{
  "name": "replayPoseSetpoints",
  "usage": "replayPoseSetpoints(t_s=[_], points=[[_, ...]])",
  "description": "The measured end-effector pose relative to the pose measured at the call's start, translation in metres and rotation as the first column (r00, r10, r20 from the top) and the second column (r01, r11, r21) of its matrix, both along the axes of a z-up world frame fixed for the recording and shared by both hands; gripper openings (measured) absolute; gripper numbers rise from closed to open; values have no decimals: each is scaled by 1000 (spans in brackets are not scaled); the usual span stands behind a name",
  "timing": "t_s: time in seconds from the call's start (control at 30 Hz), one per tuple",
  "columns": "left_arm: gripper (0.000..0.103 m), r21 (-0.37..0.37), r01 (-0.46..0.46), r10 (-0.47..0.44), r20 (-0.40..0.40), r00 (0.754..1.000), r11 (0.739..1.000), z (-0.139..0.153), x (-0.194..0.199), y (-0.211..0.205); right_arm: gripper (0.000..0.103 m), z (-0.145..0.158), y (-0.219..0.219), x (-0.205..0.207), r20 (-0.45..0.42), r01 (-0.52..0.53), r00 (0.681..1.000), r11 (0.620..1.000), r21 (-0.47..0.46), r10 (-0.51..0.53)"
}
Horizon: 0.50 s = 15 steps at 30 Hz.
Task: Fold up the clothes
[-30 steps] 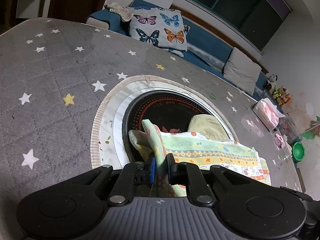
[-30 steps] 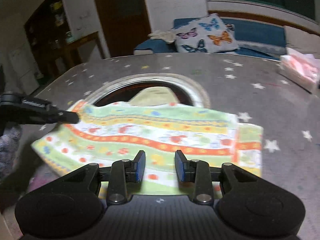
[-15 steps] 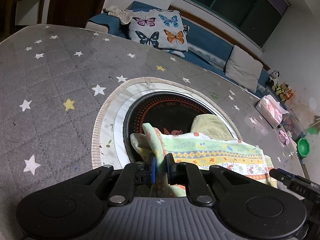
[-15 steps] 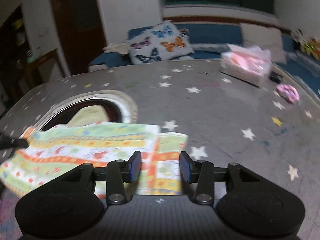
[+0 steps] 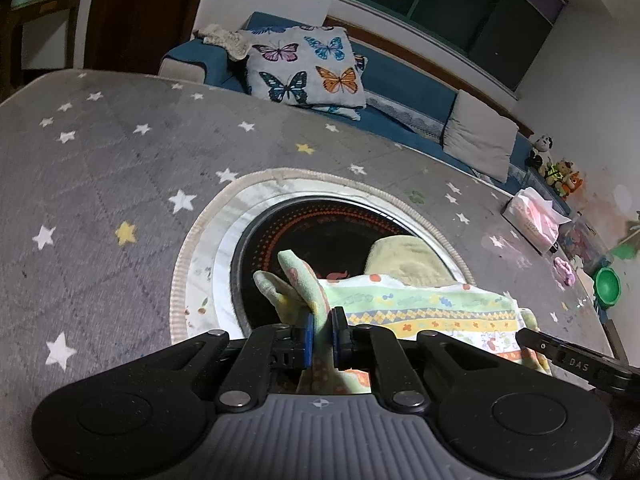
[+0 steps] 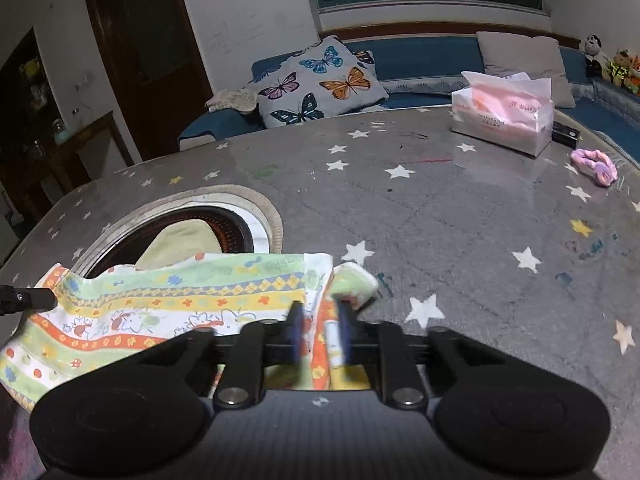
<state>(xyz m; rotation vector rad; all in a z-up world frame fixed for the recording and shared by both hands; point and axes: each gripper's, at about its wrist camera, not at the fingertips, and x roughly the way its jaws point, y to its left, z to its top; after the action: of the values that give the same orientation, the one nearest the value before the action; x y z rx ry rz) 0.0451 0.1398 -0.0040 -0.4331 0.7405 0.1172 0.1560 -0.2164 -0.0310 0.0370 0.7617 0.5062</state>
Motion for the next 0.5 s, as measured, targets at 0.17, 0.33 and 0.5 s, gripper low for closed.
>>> replayPoseSetpoints(t_s=[0.17,0.33,0.5], points=[[8,30,35,-36,32,999,999,14,6,-12,6,17,-8,-8,46,15,999,1000,7,-15],[7,53,83,-87,64,994,995,30,21,-34,1,36,-25,-12,101,42,994,999,7,-43],[7,85,136,-143,82,986,987,41,43,-66,0,54,-56,-9,142,107,984,994,7,-107]])
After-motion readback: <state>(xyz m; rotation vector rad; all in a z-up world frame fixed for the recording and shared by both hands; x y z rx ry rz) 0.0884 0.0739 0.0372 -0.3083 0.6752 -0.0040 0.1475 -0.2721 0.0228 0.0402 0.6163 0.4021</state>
